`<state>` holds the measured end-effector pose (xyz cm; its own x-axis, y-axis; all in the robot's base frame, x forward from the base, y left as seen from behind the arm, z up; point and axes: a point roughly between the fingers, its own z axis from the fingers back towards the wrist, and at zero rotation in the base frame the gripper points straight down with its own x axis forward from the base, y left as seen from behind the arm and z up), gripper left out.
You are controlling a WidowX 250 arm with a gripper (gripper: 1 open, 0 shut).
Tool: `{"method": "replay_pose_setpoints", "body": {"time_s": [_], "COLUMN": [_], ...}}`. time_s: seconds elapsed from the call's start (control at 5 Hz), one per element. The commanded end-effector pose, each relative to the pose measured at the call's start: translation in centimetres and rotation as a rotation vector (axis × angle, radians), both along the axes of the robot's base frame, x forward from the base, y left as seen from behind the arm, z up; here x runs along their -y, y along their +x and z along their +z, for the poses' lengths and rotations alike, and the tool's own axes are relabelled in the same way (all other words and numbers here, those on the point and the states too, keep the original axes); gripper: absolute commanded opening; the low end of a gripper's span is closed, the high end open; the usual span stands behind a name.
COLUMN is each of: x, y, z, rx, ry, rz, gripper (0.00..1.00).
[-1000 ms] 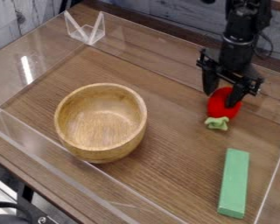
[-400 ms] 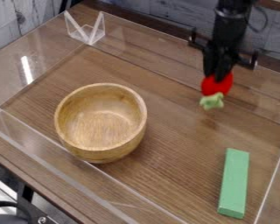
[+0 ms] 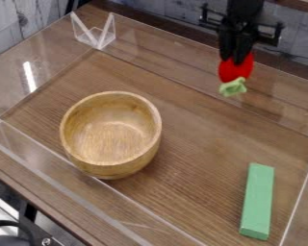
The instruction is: Move the red fruit to the left side of the table
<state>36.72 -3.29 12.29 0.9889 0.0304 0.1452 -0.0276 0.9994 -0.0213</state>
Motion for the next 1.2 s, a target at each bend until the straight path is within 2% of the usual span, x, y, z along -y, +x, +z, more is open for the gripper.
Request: {"method": "replay_pose_setpoints", "body": {"time_s": [0.0,0.4,0.8,1.0], "x": [-0.8,-2.7,-2.1,-1.5], "y": [0.6,0.1,0.0,0.4], "z": [4.1,1.6,-3.5,-3.4], "rx": [0.094,0.063,0.044,0.042], "ry": [-0.003,0.012,0.025,0.023], "rz": [0.071,0.102,0.135,0.109], "gripper": [0.0,0.0,0.0,0.0]}}
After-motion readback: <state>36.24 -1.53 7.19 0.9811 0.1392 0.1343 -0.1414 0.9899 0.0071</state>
